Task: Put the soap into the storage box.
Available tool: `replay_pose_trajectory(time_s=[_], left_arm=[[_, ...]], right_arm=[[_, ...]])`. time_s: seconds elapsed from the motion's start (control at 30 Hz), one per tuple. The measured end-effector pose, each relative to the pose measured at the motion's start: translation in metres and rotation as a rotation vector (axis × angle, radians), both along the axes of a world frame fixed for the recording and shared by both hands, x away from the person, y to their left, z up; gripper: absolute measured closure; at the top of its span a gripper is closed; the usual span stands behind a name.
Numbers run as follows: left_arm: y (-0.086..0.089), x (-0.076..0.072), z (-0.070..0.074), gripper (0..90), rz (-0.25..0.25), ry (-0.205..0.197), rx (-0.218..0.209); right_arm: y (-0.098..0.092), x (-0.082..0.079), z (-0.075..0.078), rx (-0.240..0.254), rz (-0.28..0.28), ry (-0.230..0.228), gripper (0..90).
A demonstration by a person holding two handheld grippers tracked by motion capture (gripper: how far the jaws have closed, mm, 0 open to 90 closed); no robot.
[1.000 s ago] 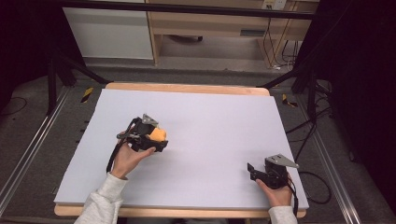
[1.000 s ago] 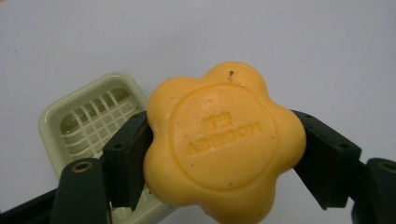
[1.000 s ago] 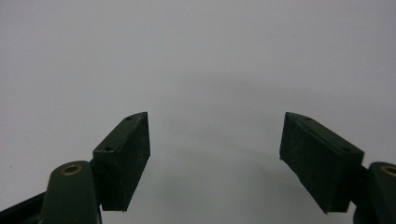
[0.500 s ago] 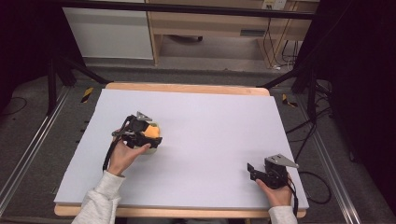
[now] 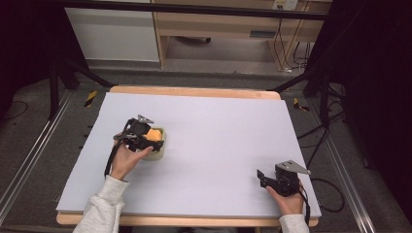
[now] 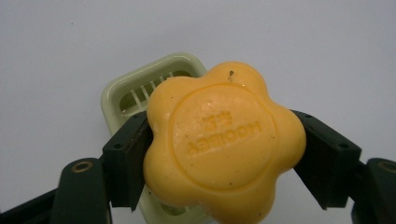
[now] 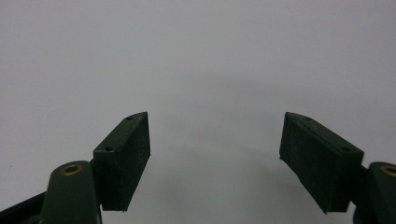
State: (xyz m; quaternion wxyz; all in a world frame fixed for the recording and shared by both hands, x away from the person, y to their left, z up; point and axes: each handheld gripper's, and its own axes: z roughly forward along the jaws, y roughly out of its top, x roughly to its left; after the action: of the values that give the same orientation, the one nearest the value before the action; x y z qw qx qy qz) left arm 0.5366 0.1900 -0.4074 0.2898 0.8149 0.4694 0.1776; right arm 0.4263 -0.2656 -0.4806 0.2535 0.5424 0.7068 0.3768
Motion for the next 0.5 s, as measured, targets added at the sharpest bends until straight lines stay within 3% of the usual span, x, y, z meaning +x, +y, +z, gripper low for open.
replay_pose_trajectory(time_s=[0.5], left_arm=[[0.0028,0.0101,-0.0082,26.6,0.019,0.017,0.017]], right_arm=[[0.0001,0.0005,-0.0002,0.004,-0.001,0.004,24.8]])
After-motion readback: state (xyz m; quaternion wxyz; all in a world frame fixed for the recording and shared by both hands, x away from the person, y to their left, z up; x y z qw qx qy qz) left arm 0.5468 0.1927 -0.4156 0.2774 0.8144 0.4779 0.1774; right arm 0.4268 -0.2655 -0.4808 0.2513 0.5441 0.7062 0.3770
